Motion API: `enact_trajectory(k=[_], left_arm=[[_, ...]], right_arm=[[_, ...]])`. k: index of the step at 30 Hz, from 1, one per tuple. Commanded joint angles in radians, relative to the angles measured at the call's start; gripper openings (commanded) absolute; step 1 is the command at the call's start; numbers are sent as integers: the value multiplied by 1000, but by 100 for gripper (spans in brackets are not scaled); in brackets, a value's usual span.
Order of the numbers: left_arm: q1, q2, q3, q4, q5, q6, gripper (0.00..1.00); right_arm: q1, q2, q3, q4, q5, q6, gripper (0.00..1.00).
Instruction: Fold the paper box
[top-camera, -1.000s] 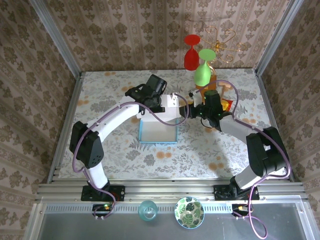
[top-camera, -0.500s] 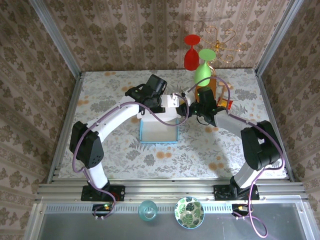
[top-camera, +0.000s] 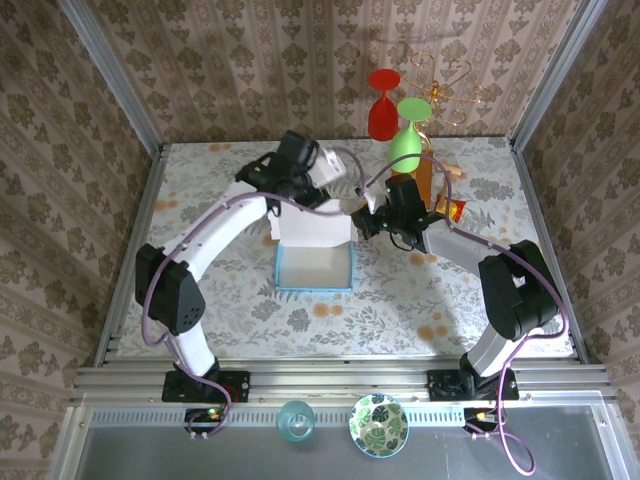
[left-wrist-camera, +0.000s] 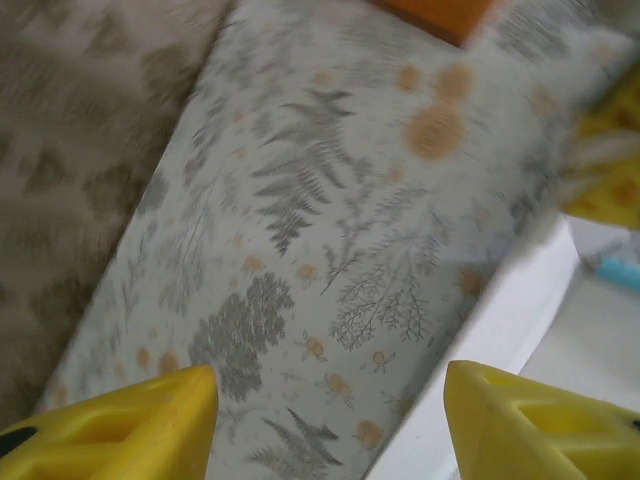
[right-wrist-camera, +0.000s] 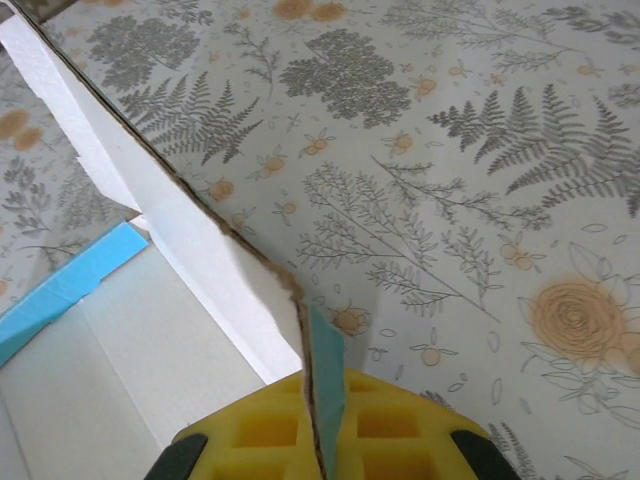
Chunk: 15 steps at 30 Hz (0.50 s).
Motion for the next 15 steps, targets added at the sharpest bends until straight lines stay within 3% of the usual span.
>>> enact_trajectory(k=[1,3,8,11,15], left_arm=[[130,-92,95,-147,21,-485,63],[253,-107,79,-226,126,-682,64],[499,-108,-92,-225,427,-932,57],[571,-106,-233,-82,566,-1096,51],[579,-89,-321,78,589,-1258,51]], right_arm=[[11,-39,-6,21,83,-43,0],[14,-39,-9,44,106,-46,0],[22,-24,-14,84,130,-66,0],[26,-19,-18,94,127,-73,0],[26,-16,-30,106,128,-71,0]])
